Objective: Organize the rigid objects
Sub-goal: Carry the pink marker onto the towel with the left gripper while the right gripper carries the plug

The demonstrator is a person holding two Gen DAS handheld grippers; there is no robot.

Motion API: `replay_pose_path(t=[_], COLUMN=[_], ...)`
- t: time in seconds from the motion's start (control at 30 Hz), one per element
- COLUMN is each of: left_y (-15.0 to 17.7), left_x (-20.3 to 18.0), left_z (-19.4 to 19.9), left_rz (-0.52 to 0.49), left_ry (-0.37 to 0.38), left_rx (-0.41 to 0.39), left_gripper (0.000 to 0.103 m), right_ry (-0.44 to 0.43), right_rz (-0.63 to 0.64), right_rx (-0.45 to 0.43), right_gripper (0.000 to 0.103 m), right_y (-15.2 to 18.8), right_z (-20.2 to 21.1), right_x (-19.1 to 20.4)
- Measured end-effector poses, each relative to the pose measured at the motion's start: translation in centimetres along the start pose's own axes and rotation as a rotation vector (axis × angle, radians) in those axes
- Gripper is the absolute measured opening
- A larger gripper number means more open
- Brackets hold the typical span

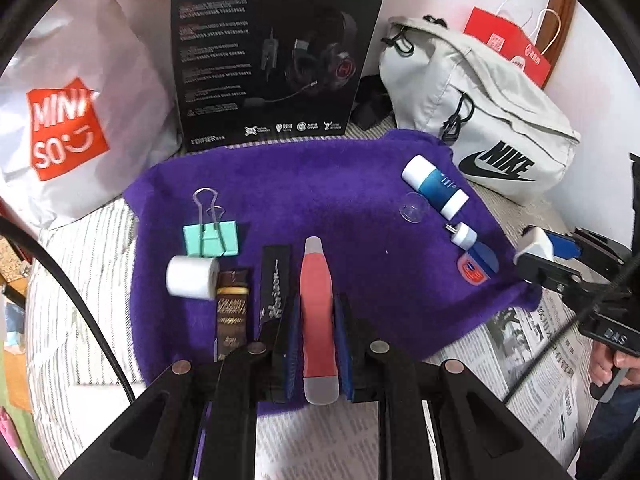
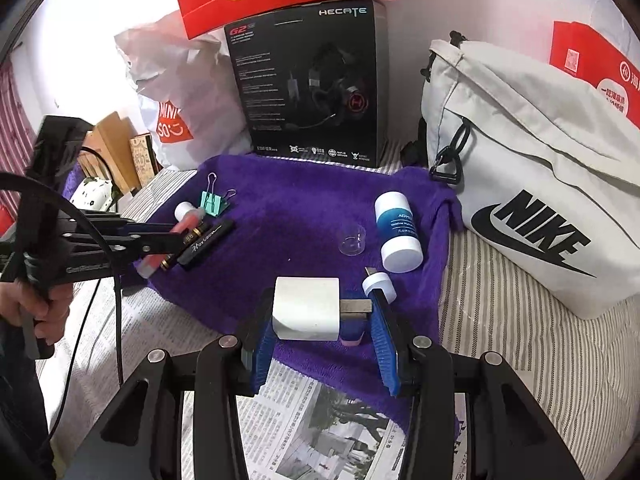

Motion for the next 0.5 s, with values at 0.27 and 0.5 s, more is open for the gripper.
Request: replay_pose_path(t=[0.27,0.5], left_y=[0.0,0.1], left_x=[-0.2,-0.1], left_z=[-3.4,-4.9], left_rz=[-0.007,-0.034], left_ry=[-0.006,-0.026], left_rx=[0.057,0.09], left_gripper=[0.017,0.017], right_ry=[0.011,0.008], right_rz=[0.004,0.012], right_rx=[0.017,0.012], right_gripper=[0.043,0.043], right_y=[0.2,0.1], right_z=[-1.2,-1.4], right_x=[-0.7,-0.7])
Point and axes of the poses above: each gripper's, at about its wrist camera, not at the fingertips, and z roughly against the way its jaws point, x to its left, y to its underside, the point moved 9 cm from there along -z, roughly the way its jaws point, and after that the axes turned 4 degrees about -x, right-handed, at the moved point
